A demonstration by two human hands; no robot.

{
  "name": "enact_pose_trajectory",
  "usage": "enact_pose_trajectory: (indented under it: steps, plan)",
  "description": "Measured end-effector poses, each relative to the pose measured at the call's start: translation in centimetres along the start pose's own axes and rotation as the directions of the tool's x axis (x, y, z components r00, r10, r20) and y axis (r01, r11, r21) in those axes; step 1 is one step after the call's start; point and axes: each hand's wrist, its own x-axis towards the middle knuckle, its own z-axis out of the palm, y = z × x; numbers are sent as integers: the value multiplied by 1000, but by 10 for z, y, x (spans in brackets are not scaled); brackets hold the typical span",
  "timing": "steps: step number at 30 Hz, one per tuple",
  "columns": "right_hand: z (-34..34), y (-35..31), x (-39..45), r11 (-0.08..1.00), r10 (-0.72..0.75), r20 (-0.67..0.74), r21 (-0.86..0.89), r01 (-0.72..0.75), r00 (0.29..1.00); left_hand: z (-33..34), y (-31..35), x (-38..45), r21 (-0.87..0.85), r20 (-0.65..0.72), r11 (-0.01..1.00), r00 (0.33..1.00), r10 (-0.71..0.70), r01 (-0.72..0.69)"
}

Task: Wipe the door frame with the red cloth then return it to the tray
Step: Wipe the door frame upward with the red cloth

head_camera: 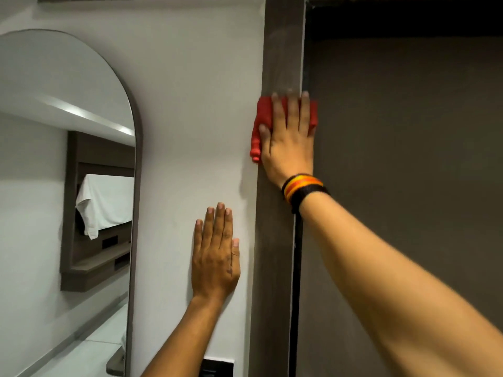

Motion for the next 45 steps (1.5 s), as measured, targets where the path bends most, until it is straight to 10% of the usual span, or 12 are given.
enact_pose_trajectory:
  steps: [45]
  plan:
    - [-33, -4, 140, 989, 2, 117, -150, 16, 993, -1, -1, -1, -14, 0, 1000, 1000, 10, -10]
